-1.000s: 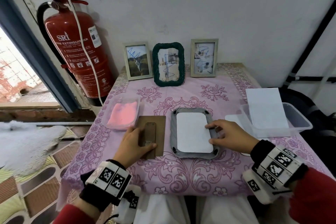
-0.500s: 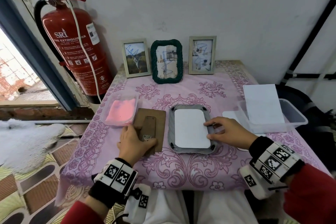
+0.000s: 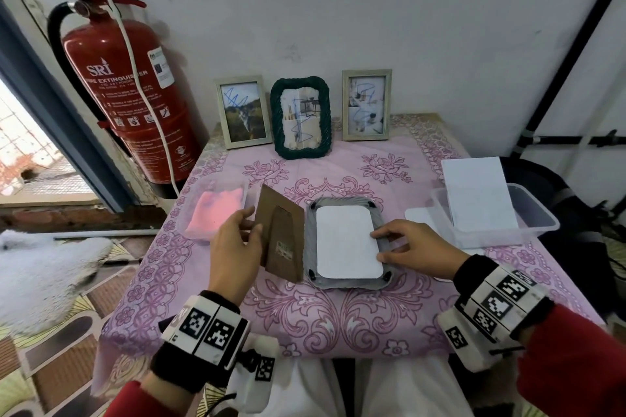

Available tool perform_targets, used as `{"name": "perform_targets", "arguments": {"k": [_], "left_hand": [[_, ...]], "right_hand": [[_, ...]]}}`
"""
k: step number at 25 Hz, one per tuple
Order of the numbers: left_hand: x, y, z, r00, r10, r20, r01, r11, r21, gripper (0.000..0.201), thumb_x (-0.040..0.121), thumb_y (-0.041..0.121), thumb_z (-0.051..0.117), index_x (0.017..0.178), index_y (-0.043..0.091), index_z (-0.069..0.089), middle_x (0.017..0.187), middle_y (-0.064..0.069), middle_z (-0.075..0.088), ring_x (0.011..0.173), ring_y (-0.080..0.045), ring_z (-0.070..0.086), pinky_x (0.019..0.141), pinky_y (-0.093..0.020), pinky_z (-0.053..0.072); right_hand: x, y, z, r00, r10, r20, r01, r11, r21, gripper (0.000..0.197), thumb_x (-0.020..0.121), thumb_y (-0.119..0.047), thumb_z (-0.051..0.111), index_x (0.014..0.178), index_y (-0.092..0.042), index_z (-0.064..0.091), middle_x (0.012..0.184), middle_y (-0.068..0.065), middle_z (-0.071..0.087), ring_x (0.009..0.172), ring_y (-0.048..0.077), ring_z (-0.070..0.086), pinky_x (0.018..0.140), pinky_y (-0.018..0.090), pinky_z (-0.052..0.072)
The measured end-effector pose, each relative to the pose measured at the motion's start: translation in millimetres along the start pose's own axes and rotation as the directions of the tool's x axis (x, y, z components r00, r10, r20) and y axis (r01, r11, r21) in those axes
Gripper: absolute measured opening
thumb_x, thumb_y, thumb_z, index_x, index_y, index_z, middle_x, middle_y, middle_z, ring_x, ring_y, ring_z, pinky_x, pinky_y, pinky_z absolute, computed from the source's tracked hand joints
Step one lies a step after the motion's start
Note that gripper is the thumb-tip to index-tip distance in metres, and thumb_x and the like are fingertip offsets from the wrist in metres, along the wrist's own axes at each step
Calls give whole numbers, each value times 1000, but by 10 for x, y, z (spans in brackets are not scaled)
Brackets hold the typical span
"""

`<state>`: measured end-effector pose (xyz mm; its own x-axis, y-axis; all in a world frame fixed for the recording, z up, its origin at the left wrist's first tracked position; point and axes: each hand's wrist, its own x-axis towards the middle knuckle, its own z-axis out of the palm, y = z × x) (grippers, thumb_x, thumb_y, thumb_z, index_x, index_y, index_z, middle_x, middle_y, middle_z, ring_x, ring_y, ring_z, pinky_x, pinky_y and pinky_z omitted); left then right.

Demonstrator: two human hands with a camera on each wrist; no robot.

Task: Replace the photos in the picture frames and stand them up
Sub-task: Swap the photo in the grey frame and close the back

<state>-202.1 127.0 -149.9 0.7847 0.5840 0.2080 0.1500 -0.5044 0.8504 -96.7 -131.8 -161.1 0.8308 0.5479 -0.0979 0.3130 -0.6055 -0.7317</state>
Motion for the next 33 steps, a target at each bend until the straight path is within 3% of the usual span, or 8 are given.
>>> {"name": "perform_targets", "arguments": {"k": [4,7,10,15,19,23,29,33], "left_hand": [[71,145,-77,996,56,-71,-64,992,-107,37,91,8,55,128,13,54,94,0,62,76,-8,57,61,-16,44],[88,203,25,999,16,49,-4,970,-242,43,88,6,60,129,11,52,84,6,58,78,-10,59,64,-21,49],[33,203,231,979,-24,204,90,943,-320,41,86,4,63,126,7,55,82,0,62,79,-17,63,64,-22,53],[-36,166,546,953,-78,294,183,918,-351,40,84,0,63,123,3,56,83,-8,62,77,-21,62,61,-22,55],[-57,127,700,949,-84,304,184,931,-314,41,84,-1,64,123,-2,55,80,-9,57,80,-24,58,70,-30,52],[-61,70,753,946,-115,304,208,933,-295,41,83,0,64,123,-1,56,84,-13,55,79,-23,57,68,-25,52],[-85,25,798,950,-73,303,135,973,-188,42,84,5,65,125,1,54,82,-3,59,78,-17,57,72,-24,50],[-86,0,825,954,-33,299,58,996,-73,44,84,9,65,126,2,54,102,-20,60,82,-17,55,80,-27,50]], "right_hand": [[-2,-7,7,1000,-12,3,12,1000,-23,42,81,-12,70,121,-11,60,122,2,57,110,13,53,95,30,50],[-5,-12,7,1000,-19,-4,18,999,-31,42,82,-13,70,122,-11,59,124,3,58,112,15,53,96,31,49],[-2,3,-6,1000,-16,-2,16,999,-36,41,86,-18,65,126,-13,56,127,0,57,113,12,52,93,20,43],[16,19,-8,1000,-27,5,27,997,-68,38,93,-23,55,130,-15,52,131,-1,56,106,3,47,83,10,32],[25,44,-7,1000,-28,-1,28,996,-79,39,93,-26,55,130,-15,53,131,-1,56,111,7,50,82,10,32],[26,49,-15,1000,-15,0,15,997,-78,42,91,-26,58,130,-15,52,133,0,54,117,12,51,90,16,37],[20,37,-12,1000,-8,-16,7,997,-73,44,89,-25,62,130,-12,52,132,2,55,119,14,51,97,21,39],[20,29,2,1000,-5,-26,3,997,-77,47,88,-24,63,131,-11,52,133,3,54,121,14,50,99,23,41]]}}
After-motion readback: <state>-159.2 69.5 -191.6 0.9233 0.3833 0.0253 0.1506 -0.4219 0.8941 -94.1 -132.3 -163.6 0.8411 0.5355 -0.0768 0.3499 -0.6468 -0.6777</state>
